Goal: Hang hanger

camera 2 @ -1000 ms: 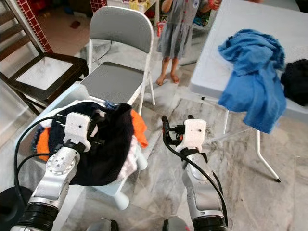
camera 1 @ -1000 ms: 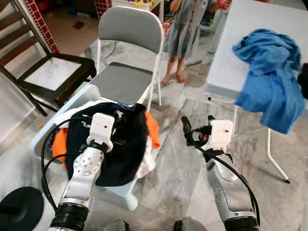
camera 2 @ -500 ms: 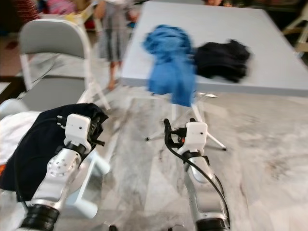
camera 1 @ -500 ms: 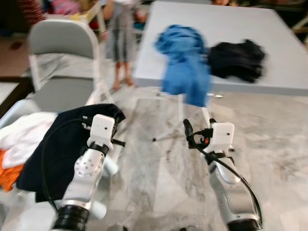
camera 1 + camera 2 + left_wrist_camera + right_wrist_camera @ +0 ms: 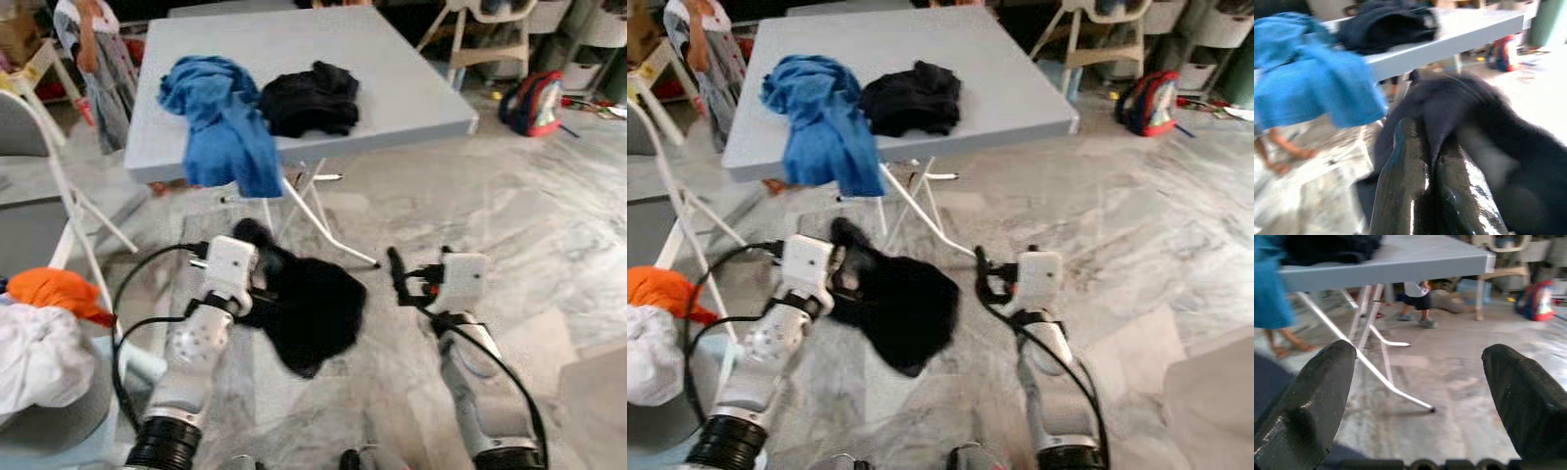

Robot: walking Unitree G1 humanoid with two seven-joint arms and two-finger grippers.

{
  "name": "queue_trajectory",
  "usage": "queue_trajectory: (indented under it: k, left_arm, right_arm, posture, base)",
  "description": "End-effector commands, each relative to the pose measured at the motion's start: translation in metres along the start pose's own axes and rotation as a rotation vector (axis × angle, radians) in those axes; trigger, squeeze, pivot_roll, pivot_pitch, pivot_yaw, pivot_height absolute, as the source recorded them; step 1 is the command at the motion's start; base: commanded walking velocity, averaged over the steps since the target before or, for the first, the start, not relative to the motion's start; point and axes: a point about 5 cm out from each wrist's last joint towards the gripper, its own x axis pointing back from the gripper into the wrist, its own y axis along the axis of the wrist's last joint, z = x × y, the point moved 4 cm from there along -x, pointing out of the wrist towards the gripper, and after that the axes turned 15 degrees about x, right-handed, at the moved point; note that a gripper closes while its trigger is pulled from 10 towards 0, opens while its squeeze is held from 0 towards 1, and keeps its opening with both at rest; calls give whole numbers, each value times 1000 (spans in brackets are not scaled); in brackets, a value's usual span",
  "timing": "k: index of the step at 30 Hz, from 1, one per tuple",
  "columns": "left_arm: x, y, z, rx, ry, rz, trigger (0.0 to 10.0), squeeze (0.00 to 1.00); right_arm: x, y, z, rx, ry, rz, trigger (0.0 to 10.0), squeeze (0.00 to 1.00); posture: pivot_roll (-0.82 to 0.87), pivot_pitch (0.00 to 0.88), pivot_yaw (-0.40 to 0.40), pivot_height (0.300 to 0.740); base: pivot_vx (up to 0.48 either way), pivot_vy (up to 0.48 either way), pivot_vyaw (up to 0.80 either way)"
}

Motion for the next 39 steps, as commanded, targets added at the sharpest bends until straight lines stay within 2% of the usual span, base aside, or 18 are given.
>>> queue_trajectory:
  k: [1,8,16,30,39]
  left_arm:
    - [-1,8,7,2,5,-22,10000,0]
    - [-2,6,13,73,14,-7,10000,0]
    - [-2,6,15,92,11,-3,10000,0]
    - [0,2,11,118,-7,11,10000,0]
    - [0,-2,4,132,-40,30,10000,0]
  right_arm:
    - [-1,4,6,-7,17,-17,10000,0]
    - [-1,5,5,5,19,-18,10000,0]
    - [-1,5,7,12,25,-18,10000,0]
    - [0,4,9,11,29,-11,10000,0]
    - [-2,4,8,15,31,-10,10000,0]
  posture:
    - [-76,144,15,740]
    - [-83,139,13,740]
    - [-84,139,12,740]
    - [-89,162,11,740]
    - [-88,169,10,740]
  base:
    - [0,0,0]
    - [0,0,0]
    - [0,0,0]
    - [292,0,-800]
    - [309,0,-800]
